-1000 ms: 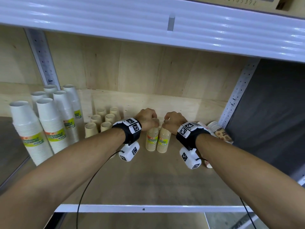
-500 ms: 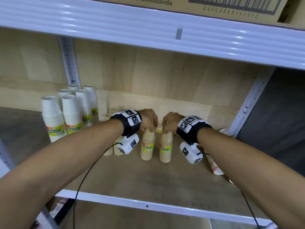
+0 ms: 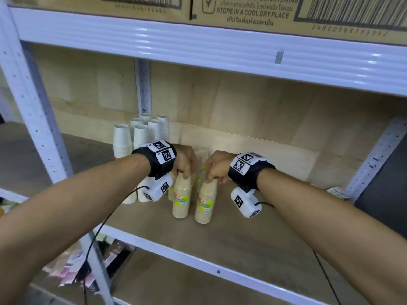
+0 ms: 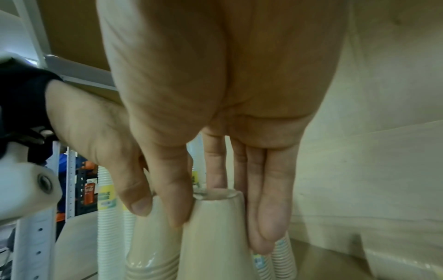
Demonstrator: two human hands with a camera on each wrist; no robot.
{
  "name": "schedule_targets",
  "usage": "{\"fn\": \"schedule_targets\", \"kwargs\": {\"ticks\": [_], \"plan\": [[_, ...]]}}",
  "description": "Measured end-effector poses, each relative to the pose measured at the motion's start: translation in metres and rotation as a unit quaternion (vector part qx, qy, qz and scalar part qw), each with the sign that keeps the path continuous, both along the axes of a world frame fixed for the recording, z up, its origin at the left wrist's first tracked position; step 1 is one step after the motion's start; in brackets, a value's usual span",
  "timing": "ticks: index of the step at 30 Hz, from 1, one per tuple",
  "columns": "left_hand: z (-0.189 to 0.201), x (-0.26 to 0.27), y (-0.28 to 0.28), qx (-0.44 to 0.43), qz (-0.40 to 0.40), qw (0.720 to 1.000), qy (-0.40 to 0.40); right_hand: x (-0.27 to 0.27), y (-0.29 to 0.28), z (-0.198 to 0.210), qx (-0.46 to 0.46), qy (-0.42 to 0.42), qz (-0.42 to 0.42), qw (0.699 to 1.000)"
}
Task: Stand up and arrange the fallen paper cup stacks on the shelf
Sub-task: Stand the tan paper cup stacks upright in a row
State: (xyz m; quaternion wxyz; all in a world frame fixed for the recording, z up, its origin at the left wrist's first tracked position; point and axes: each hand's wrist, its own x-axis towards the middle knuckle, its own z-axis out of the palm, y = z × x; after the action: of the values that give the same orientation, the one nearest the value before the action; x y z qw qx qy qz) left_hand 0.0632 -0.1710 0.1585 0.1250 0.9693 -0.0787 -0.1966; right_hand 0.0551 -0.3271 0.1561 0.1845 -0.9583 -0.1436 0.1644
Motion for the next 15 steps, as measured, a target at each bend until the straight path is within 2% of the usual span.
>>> {"fn": "schedule_targets", "kwargs": {"ticks": [7,15], "plan": [[-0.002,-0.009,0.039,0.006,0.042,0.998,-0.036,-0.001,0.036,-0.009,0.023,-0.041,0.027,0.999],[-0.01,-0.008,0.055,-0.001,0.033,0.998,-0.06,0.006,0.053,-0.017,0.034,-0.06,0.041,0.997]]}}
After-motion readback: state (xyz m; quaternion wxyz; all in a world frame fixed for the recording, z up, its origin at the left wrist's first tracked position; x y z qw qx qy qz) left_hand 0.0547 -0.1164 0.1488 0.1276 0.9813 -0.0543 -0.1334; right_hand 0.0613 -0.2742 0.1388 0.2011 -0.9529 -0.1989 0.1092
